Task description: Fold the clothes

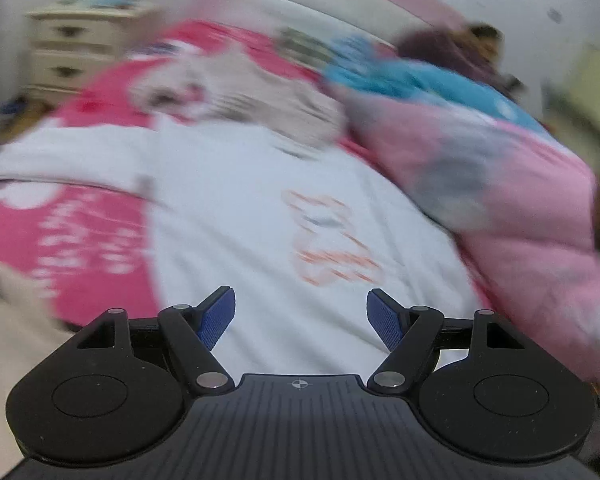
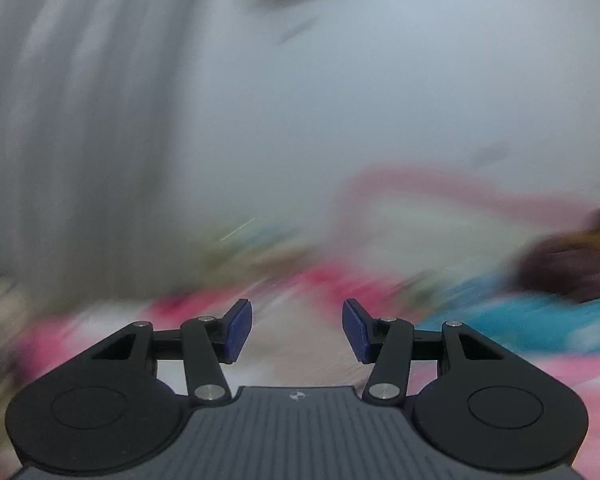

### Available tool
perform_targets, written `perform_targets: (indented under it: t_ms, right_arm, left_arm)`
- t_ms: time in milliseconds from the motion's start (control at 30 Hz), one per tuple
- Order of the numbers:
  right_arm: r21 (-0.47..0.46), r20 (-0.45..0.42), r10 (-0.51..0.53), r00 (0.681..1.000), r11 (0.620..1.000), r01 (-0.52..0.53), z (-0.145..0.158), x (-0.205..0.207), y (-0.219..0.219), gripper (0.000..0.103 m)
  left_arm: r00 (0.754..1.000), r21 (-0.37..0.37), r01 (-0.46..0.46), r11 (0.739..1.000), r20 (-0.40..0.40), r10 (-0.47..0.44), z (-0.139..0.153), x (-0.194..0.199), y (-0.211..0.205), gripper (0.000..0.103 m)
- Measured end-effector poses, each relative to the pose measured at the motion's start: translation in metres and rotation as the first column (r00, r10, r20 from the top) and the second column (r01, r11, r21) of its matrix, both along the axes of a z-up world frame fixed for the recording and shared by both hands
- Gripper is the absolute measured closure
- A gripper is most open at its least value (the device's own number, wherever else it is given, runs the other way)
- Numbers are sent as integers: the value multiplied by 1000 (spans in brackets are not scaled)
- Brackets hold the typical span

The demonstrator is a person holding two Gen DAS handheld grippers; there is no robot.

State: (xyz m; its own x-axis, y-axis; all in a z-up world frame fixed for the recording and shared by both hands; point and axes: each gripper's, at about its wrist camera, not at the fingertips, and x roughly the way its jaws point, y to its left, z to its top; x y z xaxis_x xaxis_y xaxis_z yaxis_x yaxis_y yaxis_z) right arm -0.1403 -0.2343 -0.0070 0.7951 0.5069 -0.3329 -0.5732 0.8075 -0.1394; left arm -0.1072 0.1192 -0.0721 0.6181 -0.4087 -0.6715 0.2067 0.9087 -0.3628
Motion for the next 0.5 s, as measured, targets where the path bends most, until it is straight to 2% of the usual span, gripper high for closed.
perform_targets:
  t_ms: [33, 67, 133, 167, 233, 267, 400, 500]
  right_arm:
    - [-35, -80, 113, 990, 993, -116, -25, -16, 26, 51]
    - [-61, -156, 222, 963, 971, -233, -50, -31, 53, 51]
    - [-92, -296, 412, 861, 886, -455, -98, -61, 105, 52]
    - [-104, -330, 467, 820, 846, -524, -116, -73, 126, 52]
    - [-117, -364, 524, 770, 794, -596, -147, -91, 163, 52]
    - [-119, -377, 537, 754, 780, -615, -160, -98, 179, 52]
    - [-161, -367, 483, 795, 808, -566, -187, -100, 218, 48]
    - [-258, -366, 408, 836, 819, -513, -205, -97, 235, 48]
  left_arm:
    - [1000, -2, -23, 1000, -16, 23, -4, 2, 5, 29]
    - [998, -3, -46, 999, -33, 46, -8, 4, 11, 29]
    - [994, -4, -88, 996, -65, 88, -15, 8, 21, 29]
    - [992, -2, -99, 995, -78, 99, -18, 9, 25, 29]
    - [987, -8, -122, 993, -105, 120, -24, 12, 33, 29]
    - [985, -16, -132, 991, -115, 129, -26, 14, 33, 29]
    - [983, -41, -143, 989, -120, 137, -28, 11, 42, 29]
    - [985, -50, -135, 990, -117, 128, -30, 6, 47, 29]
